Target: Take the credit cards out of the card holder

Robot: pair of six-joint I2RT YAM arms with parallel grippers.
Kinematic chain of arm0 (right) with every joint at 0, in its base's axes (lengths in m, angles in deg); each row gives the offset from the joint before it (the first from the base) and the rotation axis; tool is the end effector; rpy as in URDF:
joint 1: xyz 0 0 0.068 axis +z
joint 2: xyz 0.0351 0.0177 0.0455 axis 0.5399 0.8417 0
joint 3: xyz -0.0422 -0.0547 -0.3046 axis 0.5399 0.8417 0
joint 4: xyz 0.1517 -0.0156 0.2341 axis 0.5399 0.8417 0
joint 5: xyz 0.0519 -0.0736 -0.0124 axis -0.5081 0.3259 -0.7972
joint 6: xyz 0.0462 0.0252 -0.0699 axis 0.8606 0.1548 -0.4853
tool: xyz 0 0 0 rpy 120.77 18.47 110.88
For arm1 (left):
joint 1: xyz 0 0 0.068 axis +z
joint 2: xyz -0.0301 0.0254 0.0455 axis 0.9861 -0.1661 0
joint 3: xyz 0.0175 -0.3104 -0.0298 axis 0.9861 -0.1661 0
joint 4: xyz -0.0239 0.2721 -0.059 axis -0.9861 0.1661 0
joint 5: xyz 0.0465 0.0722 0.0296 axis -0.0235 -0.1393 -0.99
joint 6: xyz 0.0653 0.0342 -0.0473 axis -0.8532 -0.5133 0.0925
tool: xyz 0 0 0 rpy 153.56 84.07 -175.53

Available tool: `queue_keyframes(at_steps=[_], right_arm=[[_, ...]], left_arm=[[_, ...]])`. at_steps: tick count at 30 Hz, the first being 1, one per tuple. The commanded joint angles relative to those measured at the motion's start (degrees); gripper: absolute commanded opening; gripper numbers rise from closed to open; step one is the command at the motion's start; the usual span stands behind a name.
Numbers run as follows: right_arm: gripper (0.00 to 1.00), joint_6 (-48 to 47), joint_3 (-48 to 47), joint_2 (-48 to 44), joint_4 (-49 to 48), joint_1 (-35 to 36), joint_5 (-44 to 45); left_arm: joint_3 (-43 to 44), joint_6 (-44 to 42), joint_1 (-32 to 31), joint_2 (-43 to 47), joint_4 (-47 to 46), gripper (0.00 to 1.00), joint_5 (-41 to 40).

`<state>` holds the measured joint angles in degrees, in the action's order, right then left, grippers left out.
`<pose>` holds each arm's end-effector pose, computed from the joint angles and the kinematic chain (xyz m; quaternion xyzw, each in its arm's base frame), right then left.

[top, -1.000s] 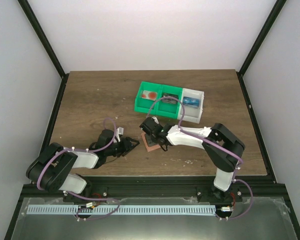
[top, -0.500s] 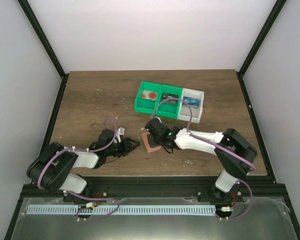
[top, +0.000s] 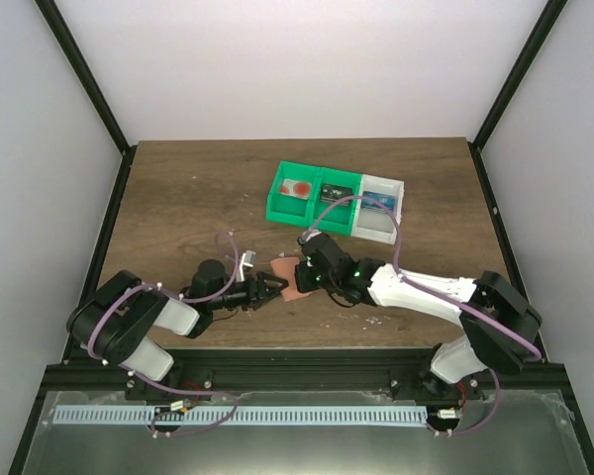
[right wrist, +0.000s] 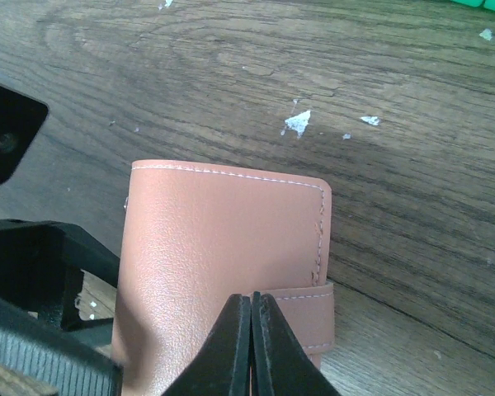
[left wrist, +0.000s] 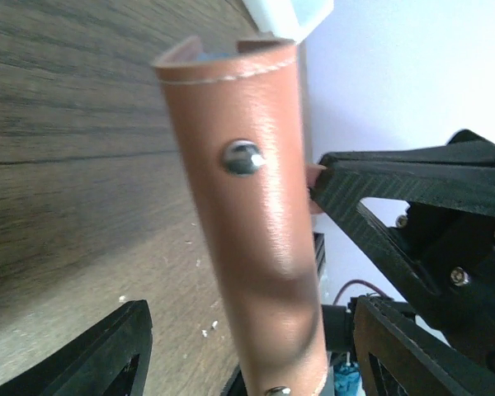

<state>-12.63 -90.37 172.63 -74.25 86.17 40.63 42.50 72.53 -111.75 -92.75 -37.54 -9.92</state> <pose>0.2092 0.2730 0.2057 -0.1598 0.9100 0.2340 0.3028 0.1913 -0.1738 0.1290 -0.0336 0.7979 -0.5809 0.1574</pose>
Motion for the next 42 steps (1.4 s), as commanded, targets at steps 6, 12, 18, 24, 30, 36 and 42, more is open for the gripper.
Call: queue_keyframes(at_steps=[6,12,18,24,30,36,42], right_arm=[[0.01,1.03,1.35,-2.85,-3.47,0.38,-2.65],[0.00,1.51,3.64,-5.48,-4.09,0.35,-1.25],[0.00,2.26,6.34,-7.56,-4.33,0.36,-0.45],[0.01,2.31,7.46,-8.59,-4.25,0.38,0.45],[0.00,2.33,9.65,-8.80,-6.13,0.25,1.62],[0.00,2.85,12.14,-7.20,-7.10,0.18,1.36],[0.00,3.80,13.94,-10.42,-7.15,0.14,3.87]], left_arm=[[-0.35,3.70,-1.51,-5.35,-13.48,0.63,3.02],[-0.64,4.31,-1.47,-8.67,-14.81,0.46,3.11],[-1.50,8.18,-1.46,-14.25,-23.53,0.00,4.89],[-2.66,12.58,-1.47,-21.23,-33.64,0.00,5.68],[-3.64,16.12,-1.41,-27.47,-40.07,0.35,5.30],[-5.16,18.67,-1.12,-31.27,-44.42,0.54,4.74],[-5.57,16.35,-1.12,-29.14,-39.63,0.57,3.91]])
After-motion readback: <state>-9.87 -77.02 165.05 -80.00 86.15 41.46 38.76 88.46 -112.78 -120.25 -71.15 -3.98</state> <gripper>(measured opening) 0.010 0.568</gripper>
